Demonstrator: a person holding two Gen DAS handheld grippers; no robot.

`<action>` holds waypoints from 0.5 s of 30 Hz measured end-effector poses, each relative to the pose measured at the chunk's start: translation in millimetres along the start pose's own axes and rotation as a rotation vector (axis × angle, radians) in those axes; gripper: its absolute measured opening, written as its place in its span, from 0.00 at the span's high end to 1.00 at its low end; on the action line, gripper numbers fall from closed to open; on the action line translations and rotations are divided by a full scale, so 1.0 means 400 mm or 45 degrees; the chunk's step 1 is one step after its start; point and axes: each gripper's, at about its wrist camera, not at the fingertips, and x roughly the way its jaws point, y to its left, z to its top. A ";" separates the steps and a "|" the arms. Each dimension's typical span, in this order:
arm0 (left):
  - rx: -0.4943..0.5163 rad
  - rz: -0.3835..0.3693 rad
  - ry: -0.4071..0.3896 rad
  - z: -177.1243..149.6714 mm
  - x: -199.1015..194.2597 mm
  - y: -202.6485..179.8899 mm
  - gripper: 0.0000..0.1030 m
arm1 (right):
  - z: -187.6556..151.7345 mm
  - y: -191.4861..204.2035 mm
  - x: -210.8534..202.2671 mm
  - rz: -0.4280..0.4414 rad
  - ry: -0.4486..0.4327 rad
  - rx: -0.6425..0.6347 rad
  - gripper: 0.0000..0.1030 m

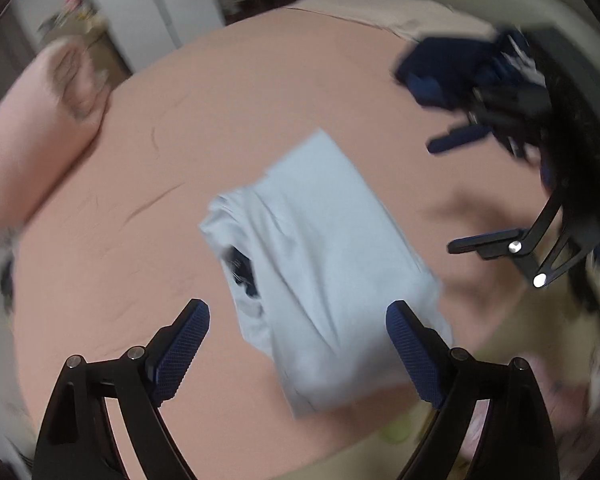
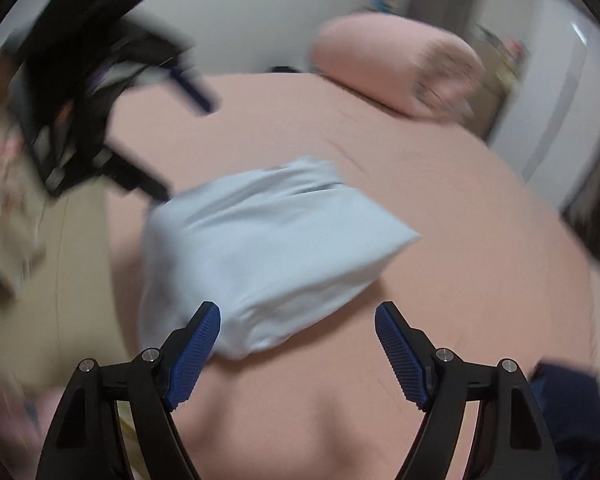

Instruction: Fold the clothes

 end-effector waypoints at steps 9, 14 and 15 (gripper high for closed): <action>-0.658 -0.268 -0.025 0.009 0.087 0.271 0.12 | 0.008 -0.277 0.149 0.353 0.081 0.958 0.23; -0.891 -0.501 0.016 -0.034 0.151 0.308 0.13 | -0.035 -0.292 0.227 0.495 0.168 1.160 0.23; -0.890 -0.492 0.039 -0.043 0.149 0.305 0.13 | -0.042 -0.287 0.235 0.507 0.177 1.173 0.23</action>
